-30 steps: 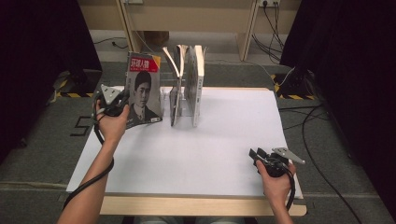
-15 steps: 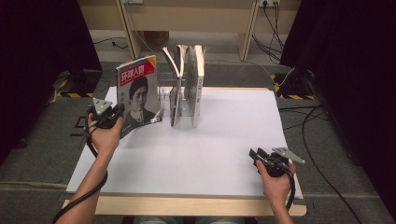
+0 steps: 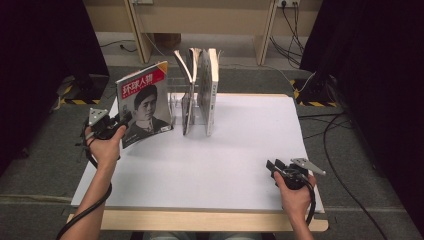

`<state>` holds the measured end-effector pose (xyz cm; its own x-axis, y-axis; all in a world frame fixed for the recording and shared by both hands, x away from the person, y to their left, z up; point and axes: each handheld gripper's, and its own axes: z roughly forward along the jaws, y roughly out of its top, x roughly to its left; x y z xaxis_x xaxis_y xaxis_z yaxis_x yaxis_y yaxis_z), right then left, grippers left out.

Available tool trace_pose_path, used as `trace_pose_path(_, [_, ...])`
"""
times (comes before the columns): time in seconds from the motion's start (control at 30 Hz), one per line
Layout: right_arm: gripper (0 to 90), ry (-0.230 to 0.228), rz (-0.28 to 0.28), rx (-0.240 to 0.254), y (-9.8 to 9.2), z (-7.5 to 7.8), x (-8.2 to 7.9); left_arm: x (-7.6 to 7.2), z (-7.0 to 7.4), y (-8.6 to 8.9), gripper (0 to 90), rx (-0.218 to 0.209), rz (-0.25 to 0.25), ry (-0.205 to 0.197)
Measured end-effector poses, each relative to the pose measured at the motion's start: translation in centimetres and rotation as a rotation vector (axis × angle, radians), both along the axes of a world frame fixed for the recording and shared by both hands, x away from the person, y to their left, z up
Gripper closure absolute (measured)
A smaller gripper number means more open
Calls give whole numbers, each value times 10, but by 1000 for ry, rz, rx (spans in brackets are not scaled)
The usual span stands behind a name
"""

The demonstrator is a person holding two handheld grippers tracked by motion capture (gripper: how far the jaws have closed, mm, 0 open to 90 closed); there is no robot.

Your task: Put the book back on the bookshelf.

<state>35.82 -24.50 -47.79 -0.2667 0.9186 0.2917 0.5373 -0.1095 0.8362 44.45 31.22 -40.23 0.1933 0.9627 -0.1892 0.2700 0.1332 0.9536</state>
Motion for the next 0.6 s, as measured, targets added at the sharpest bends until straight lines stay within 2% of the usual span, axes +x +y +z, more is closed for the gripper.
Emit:
trace_pose_path(0.13, [589,4,-1,0,0,0,0,6,8,-3,631,6,-2,-40])
trace_pose_path(0.2, [589,6,-1,0,-1,-1,0,8,12,-4,650,13,5,-41])
trace_pose_path(0.27, [588,4,0,-2,-1,-1,0,9,14,-4,675,-5,-14,-41])
trace_pose_path(0.37, [586,7,3,-2,0,-2,1,11,16,-6,718,15,-17,-38])
trace_pose_path(0.4, [586,3,5,-10,-1,-2,1,12,16,-6,739,1,-21,-36])
trace_pose_path(0.6, [585,16,4,-4,0,-2,1,10,20,-5,815,-16,-20,-35])
